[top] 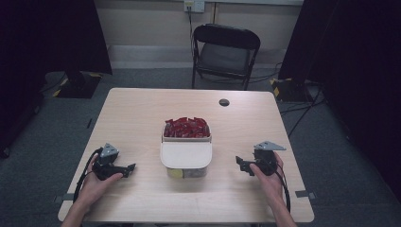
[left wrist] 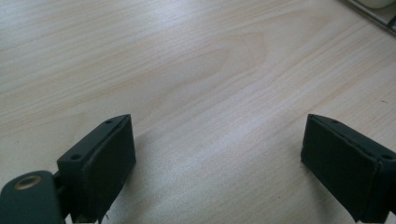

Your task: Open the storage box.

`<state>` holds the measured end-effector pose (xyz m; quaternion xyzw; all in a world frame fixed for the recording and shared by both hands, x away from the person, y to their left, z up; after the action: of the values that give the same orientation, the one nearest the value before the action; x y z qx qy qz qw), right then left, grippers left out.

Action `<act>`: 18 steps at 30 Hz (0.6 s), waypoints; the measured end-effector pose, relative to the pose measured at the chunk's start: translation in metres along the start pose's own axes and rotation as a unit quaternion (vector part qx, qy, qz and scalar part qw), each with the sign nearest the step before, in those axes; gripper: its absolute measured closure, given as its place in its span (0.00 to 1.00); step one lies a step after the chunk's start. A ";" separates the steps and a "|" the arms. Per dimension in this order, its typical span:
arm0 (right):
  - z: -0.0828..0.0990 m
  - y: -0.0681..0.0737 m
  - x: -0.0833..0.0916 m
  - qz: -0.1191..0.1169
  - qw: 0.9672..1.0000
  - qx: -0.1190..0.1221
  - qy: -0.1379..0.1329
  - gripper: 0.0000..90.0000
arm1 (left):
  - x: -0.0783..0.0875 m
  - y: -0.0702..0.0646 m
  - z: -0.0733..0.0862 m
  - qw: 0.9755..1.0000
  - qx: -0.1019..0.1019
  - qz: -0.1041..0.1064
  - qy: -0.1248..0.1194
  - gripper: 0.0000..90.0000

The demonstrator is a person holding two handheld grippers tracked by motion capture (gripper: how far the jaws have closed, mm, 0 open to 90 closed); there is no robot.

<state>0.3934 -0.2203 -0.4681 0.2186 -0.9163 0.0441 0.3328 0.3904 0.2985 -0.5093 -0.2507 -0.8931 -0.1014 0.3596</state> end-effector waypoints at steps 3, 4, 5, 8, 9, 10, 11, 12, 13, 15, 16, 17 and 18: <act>-0.001 0.005 0.000 -0.014 1.000 0.004 -0.001 0.17 | 0.000 0.000 0.000 1.000 0.000 0.000 0.000 0.11; -0.002 0.007 -0.001 -0.013 1.000 0.007 -0.001 0.17 | 0.000 0.000 0.000 1.000 0.000 0.000 0.000 0.11; -0.003 0.009 0.000 -0.014 1.000 0.009 -0.002 0.17 | 0.000 0.000 0.000 1.000 0.000 0.000 0.000 0.11; -0.005 0.014 0.001 -0.021 1.000 0.015 -0.007 0.16 | 0.000 0.000 0.000 1.000 0.000 0.000 0.000 0.11; -0.006 0.016 0.002 -0.025 1.000 0.016 -0.009 0.16 | 0.000 0.000 0.000 1.000 0.000 0.000 0.000 0.11; -0.006 0.018 0.003 -0.026 0.999 0.015 -0.010 0.16 | 0.000 0.000 0.000 1.000 0.000 0.001 0.000 0.11; -0.007 0.021 0.004 -0.030 0.999 0.018 -0.011 0.16 | 0.000 0.000 0.000 1.000 0.000 0.001 0.000 0.11; -0.008 0.023 0.005 -0.032 0.999 0.023 -0.012 0.16 | 0.000 0.000 0.000 1.000 0.000 0.000 0.000 0.11; -0.008 0.026 0.005 -0.034 0.999 0.024 -0.011 0.16 | 0.000 0.000 0.000 1.000 0.000 0.000 0.000 0.11; -0.010 0.031 0.007 -0.041 0.999 0.033 -0.012 0.16 | 0.000 0.000 0.000 1.000 0.000 0.000 0.000 0.11; -0.011 0.033 0.008 -0.041 0.998 0.036 -0.015 0.16 | 0.000 0.000 0.000 1.000 0.000 0.000 0.000 0.11; -0.012 0.036 0.009 -0.043 0.998 0.034 -0.017 0.16 | 0.000 0.000 0.000 1.000 0.000 0.000 0.000 0.11; -0.013 0.038 0.009 -0.048 0.998 0.034 -0.019 0.16 | 0.000 0.000 0.000 1.000 0.000 0.000 0.000 0.11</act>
<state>0.3784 -0.1867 -0.4499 0.2746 -0.9089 0.0548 0.3090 0.3904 0.2985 -0.5092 -0.2506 -0.8929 -0.1016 0.3599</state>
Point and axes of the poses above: each handheld gripper's, and its own axes: x roughly backward along the jaws, z roughly out of its underside, y roughly to its left, the point moved 1 cm from there along -x, roughly forward along the jaws, and after that the axes turned 1 degree about y, right-handed, at the moved point
